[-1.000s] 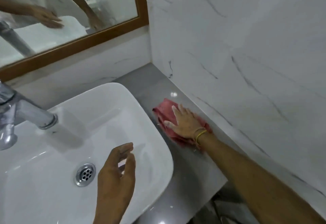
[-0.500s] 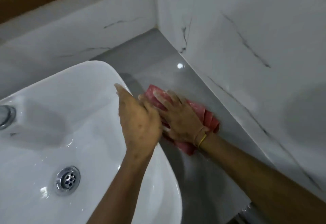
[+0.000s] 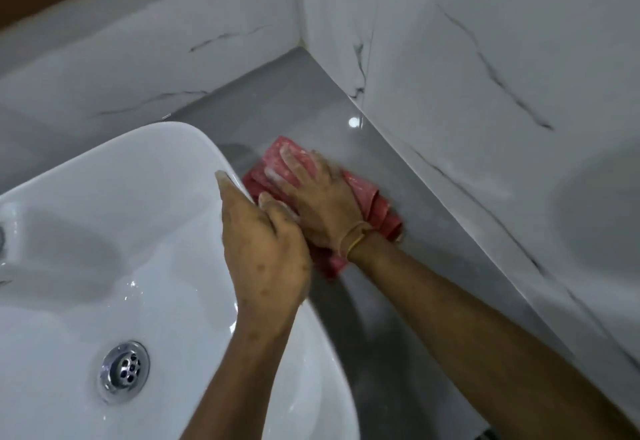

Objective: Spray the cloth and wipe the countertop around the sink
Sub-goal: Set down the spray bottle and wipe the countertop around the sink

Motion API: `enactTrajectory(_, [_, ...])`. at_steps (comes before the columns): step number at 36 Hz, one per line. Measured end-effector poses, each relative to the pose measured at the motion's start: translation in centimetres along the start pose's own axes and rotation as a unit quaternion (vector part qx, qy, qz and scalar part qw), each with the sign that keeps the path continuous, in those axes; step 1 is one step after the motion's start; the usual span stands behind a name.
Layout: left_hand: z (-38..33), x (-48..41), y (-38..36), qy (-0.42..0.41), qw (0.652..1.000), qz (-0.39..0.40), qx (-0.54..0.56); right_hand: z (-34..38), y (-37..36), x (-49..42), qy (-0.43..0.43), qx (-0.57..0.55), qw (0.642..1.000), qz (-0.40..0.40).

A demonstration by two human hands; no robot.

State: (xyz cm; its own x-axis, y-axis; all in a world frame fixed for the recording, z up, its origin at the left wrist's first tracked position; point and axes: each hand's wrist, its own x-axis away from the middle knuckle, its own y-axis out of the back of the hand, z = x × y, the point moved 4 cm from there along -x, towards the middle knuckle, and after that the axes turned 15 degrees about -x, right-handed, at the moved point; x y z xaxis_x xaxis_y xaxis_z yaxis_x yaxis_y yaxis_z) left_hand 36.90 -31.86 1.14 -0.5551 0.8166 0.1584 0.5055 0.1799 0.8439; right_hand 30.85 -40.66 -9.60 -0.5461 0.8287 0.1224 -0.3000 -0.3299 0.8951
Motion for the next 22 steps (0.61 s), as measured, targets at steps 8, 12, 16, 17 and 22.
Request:
enactTrajectory(8, [0.0,0.0,-0.1,-0.011,1.0,0.01,-0.014,-2.0,-1.2,16.6,0.014,-0.03,0.999,0.011])
enactTrajectory(12, [0.1,-0.3,0.0,-0.007,1.0,0.004,-0.012,-7.9,1.1,19.1,-0.117,0.009,0.993,-0.008])
enactTrajectory(16, [0.1,-0.3,-0.1,-0.003,1.0,-0.001,-0.007,-5.6,0.4,16.4,-0.18,0.0,0.981,-0.067])
enactTrajectory(17, [0.2,-0.2,0.0,-0.001,1.0,-0.003,-0.007,-4.0,-0.6,16.8,-0.159,-0.004,0.985,-0.071])
enactTrajectory(22, [-0.2,0.2,0.2,-0.004,1.0,0.005,-0.026,0.6,-4.5,24.0,-0.055,-0.046,0.997,-0.031])
